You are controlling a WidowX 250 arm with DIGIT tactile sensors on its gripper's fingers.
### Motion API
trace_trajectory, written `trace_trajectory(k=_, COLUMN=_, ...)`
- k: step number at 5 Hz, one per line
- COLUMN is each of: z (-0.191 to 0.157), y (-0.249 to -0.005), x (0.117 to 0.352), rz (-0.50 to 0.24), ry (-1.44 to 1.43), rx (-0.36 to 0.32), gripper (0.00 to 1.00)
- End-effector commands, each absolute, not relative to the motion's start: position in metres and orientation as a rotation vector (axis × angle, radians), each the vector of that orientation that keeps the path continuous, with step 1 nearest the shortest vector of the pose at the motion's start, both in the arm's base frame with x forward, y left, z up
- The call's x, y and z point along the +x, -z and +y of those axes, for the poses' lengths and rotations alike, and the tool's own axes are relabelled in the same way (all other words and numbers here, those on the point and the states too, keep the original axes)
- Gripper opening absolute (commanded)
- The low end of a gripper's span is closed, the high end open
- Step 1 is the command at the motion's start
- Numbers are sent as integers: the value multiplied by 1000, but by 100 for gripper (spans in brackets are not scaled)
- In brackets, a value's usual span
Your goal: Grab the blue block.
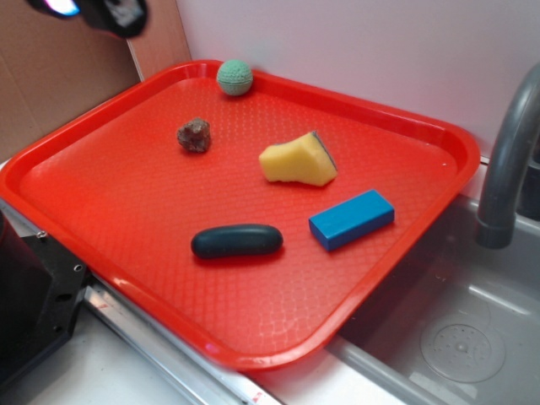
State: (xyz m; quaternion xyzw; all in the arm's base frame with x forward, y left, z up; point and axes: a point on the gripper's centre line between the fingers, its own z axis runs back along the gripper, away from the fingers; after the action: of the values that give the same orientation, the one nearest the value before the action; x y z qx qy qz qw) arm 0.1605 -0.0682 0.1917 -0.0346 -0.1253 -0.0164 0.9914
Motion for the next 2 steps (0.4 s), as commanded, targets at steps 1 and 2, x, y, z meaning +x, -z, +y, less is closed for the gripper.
trace_trajectory(k=1, z=-110, y=-149, x=201, rz=-236, ry=272, rx=-87, gripper=100)
trace_trajectory(k=2, z=-126, y=-118, x=218, rz=-200, ry=323, rx=-106, gripper=100)
